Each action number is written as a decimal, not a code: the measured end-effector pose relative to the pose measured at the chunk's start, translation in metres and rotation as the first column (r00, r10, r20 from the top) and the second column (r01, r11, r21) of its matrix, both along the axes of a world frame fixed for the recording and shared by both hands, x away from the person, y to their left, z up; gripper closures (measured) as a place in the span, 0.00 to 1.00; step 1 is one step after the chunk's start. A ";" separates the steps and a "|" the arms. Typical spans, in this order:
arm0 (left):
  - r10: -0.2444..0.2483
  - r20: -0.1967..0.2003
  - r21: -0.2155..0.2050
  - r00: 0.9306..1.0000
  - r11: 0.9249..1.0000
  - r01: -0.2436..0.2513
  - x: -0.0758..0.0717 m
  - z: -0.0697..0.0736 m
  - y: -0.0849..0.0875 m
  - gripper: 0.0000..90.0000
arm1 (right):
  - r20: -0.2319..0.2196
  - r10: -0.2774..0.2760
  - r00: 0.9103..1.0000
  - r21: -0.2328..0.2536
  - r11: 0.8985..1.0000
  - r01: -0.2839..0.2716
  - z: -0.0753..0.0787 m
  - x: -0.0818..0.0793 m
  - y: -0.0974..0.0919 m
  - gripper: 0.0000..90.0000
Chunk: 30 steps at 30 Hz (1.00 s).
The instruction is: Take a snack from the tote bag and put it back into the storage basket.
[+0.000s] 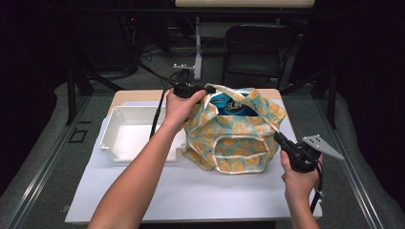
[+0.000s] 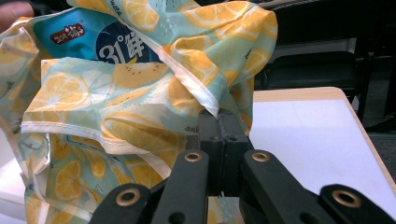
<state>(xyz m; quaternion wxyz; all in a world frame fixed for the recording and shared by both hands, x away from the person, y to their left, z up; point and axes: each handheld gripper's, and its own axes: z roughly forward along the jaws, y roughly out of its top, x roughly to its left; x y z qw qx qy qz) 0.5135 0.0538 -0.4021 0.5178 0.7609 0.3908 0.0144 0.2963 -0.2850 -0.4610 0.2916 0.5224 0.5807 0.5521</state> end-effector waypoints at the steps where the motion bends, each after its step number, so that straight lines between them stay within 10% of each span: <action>1: 0.009 0.001 0.032 1.000 0.999 -0.010 -0.001 -0.002 -0.001 0.60 | -0.008 0.003 1.000 -0.008 1.000 -0.003 -0.001 0.001 0.001 1.00; 10: 0.109 0.083 -0.010 0.991 0.994 -0.109 -0.019 0.004 0.033 0.28 | -0.016 -0.003 1.000 -0.016 1.000 0.003 -0.003 0.001 0.001 0.95; 14: 0.124 0.157 -0.040 0.980 0.992 -0.119 -0.033 0.016 0.051 0.17 | 0.029 -0.014 0.999 -0.003 1.000 0.014 0.004 -0.003 -0.002 0.62; 18: 0.128 0.209 -0.061 0.969 0.991 -0.117 -0.047 0.026 0.066 0.14 | 0.066 0.004 0.998 -0.005 1.000 -0.004 0.011 -0.005 -0.004 0.50; 25: 0.036 0.191 -0.048 0.981 0.998 -0.027 -0.060 0.025 0.069 0.08 | 0.125 0.050 0.991 -0.068 0.997 -0.041 0.032 -0.008 0.001 0.35; 27: 0.005 0.212 -0.041 0.977 0.999 0.004 -0.064 0.022 0.063 0.20 | 0.140 0.076 0.987 -0.088 0.994 -0.064 0.040 -0.004 0.010 0.33; 28: -0.016 0.224 -0.033 0.974 0.999 0.024 -0.067 0.022 0.059 0.49 | 0.143 0.096 0.985 -0.116 0.990 -0.080 0.046 0.001 0.018 0.31; 30: -0.044 0.238 -0.013 0.970 0.999 0.048 -0.071 0.022 0.053 0.65 | 0.141 0.109 0.984 -0.133 0.987 -0.091 0.050 0.005 0.023 0.29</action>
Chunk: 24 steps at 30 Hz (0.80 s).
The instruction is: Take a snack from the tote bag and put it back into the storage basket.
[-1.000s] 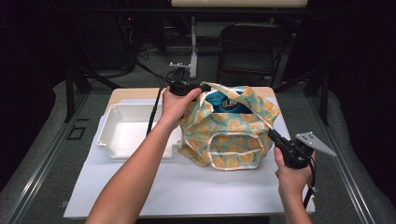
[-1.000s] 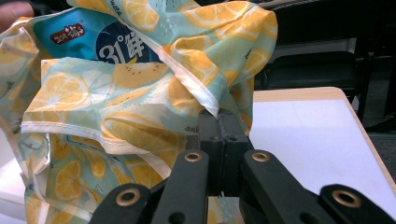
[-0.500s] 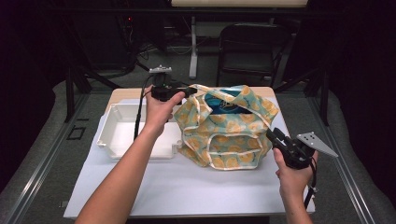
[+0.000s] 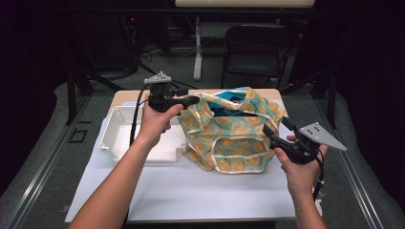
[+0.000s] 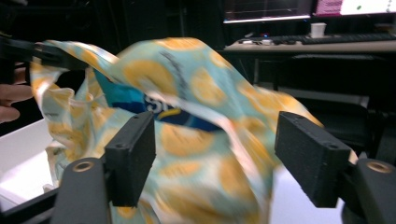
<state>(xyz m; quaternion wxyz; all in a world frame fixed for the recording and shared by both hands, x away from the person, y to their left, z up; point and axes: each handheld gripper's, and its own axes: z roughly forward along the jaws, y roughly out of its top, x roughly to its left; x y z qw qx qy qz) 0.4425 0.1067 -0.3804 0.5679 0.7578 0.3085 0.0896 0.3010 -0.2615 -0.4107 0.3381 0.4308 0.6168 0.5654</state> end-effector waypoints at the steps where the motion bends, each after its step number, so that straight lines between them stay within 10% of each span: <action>1: -0.022 -0.004 -0.007 1.000 1.000 0.022 -0.001 0.000 -0.003 0.78 | -0.006 0.014 1.000 -0.017 1.000 -0.014 0.004 0.005 0.005 0.28; 3: -0.051 0.011 -0.002 0.999 0.999 0.051 -0.005 0.001 -0.009 0.98 | -0.026 0.017 1.000 -0.073 0.997 -0.019 0.011 0.022 0.017 0.26; 7: -0.082 0.015 0.004 0.997 0.997 0.081 -0.006 0.002 -0.014 1.00 | -0.043 0.001 0.999 -0.111 0.994 -0.006 0.016 0.038 0.026 0.22; 11: -0.074 0.002 -0.009 0.997 0.997 0.074 -0.003 0.005 -0.017 1.00 | -0.074 -0.016 0.997 -0.261 0.965 -0.004 0.015 0.058 0.041 0.22; 12: -0.074 0.000 -0.017 0.997 0.997 0.074 -0.002 0.006 -0.016 0.99 | -0.063 -0.053 0.997 -0.330 0.943 0.029 0.011 0.066 0.045 0.40; 15: -0.059 -0.009 -0.023 0.998 0.998 0.059 0.000 0.006 -0.014 0.94 | -0.051 -0.062 0.997 -0.321 0.946 0.042 0.012 0.068 0.042 0.66; 18: -0.054 -0.011 -0.039 0.998 0.998 0.054 -0.002 0.004 -0.009 0.69 | -0.071 -0.068 0.995 -0.192 0.980 0.053 0.019 0.068 0.028 0.94; 19: -0.049 -0.014 -0.048 0.999 0.998 0.049 -0.002 0.003 -0.007 0.50 | -0.076 -0.052 0.996 -0.150 0.988 0.040 0.022 0.069 0.022 0.99; 24: -0.048 0.007 -0.067 0.999 0.997 0.049 -0.013 0.000 -0.001 0.30 | -0.086 -0.045 0.995 -0.117 0.992 0.035 0.021 0.071 0.018 0.99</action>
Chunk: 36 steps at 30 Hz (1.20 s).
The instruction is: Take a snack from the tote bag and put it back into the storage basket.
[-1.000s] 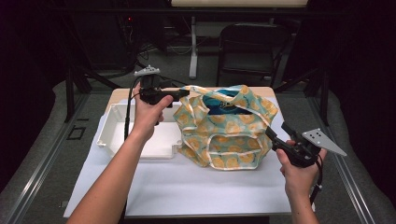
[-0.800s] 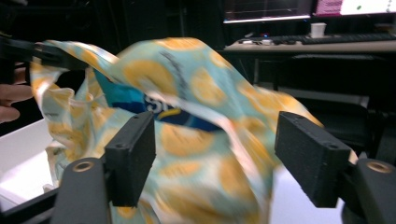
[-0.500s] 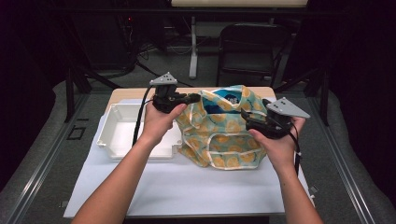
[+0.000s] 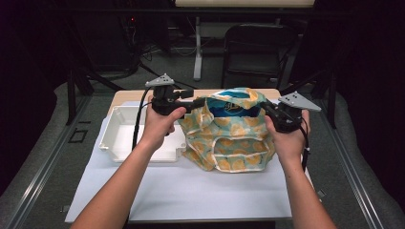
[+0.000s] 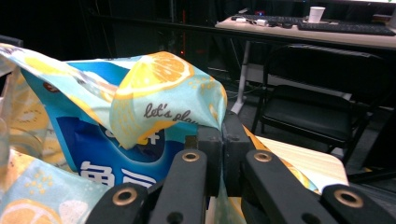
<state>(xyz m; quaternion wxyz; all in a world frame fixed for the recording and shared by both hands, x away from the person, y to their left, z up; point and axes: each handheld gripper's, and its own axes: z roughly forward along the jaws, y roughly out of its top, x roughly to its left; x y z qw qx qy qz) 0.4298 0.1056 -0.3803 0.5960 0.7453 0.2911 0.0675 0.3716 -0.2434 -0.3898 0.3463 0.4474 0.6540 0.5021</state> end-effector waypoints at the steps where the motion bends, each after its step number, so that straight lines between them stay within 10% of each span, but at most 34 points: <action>1: 0.009 0.002 0.013 1.000 1.000 -0.009 -0.004 -0.002 0.000 0.26 | -0.003 -0.002 1.000 0.011 1.000 0.002 0.000 0.000 0.000 0.99; 12: 0.027 0.063 0.116 0.998 0.993 -0.034 -0.057 -0.050 -0.017 0.22 | -0.011 -0.019 1.000 0.054 0.998 0.019 0.000 0.002 -0.001 0.97; 20: 0.096 0.159 0.212 0.983 0.969 -0.129 -0.066 -0.059 -0.038 0.69 | -0.007 -0.015 1.000 0.051 0.999 0.016 0.000 0.002 -0.001 0.95; 24: 0.096 0.152 0.175 0.984 0.977 -0.123 -0.061 -0.052 -0.026 0.99 | 0.000 -0.006 1.000 0.047 0.999 0.006 0.001 0.001 -0.005 0.95; 36: 0.218 0.153 0.061 0.964 0.971 -0.229 -0.016 0.000 -0.004 1.00 | 0.020 -0.003 1.000 0.055 0.998 0.002 0.013 0.001 -0.010 0.97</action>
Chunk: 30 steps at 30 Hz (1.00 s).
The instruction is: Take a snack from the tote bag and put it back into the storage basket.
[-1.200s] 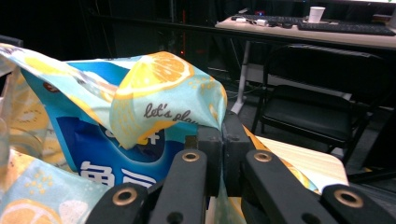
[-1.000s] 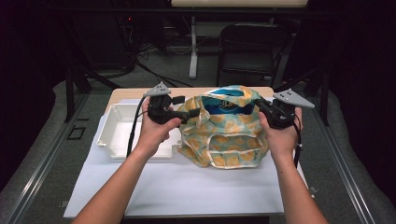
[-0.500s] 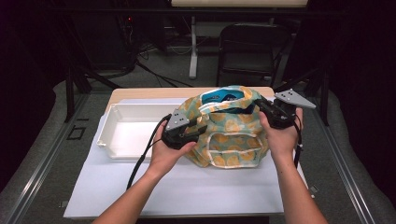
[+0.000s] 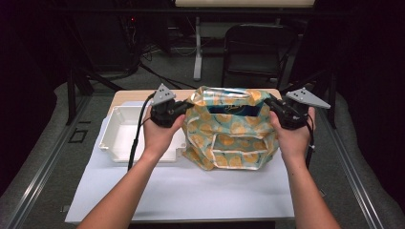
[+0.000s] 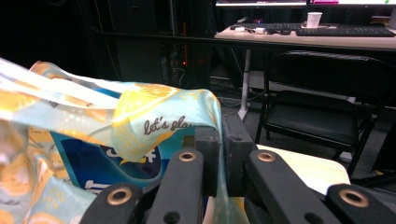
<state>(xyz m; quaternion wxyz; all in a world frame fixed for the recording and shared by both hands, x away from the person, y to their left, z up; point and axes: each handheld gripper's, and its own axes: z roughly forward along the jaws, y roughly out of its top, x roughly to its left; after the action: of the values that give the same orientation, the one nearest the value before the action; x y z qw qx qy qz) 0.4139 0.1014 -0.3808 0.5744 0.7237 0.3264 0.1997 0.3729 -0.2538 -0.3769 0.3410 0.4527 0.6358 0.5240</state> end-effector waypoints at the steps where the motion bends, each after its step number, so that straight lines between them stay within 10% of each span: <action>1: 0.001 -0.015 -0.014 1.000 1.000 -0.001 0.008 0.005 0.001 1.00 | -0.003 0.001 1.000 0.002 1.000 -0.001 0.002 0.001 0.000 0.97; 5: -0.005 -0.145 -0.066 0.989 0.998 -0.005 0.047 0.011 -0.004 1.00 | -0.021 -0.004 1.000 -0.003 1.000 0.004 0.010 0.009 -0.002 0.97; 9: 0.013 -0.325 -0.062 0.946 0.997 -0.035 0.076 -0.011 -0.013 0.99 | -0.159 -0.021 0.987 0.057 0.998 0.030 0.005 0.031 -0.015 0.98; 18: 0.041 -0.405 0.039 0.913 0.999 -0.027 0.067 -0.073 -0.019 0.86 | -0.274 -0.058 0.960 0.038 0.997 0.071 -0.046 0.040 -0.030 0.98; 30: 0.011 -0.352 0.091 0.936 0.996 0.023 0.044 -0.080 -0.014 0.78 | -0.357 -0.076 0.931 -0.004 0.997 0.079 -0.087 0.035 -0.038 0.98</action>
<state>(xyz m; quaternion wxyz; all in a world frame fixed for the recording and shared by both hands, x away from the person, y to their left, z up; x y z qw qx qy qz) 0.4582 0.0874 -0.4605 0.4728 0.7748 0.4118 0.0803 0.4083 -0.2923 -0.4641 0.2382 0.5665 0.6661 0.4226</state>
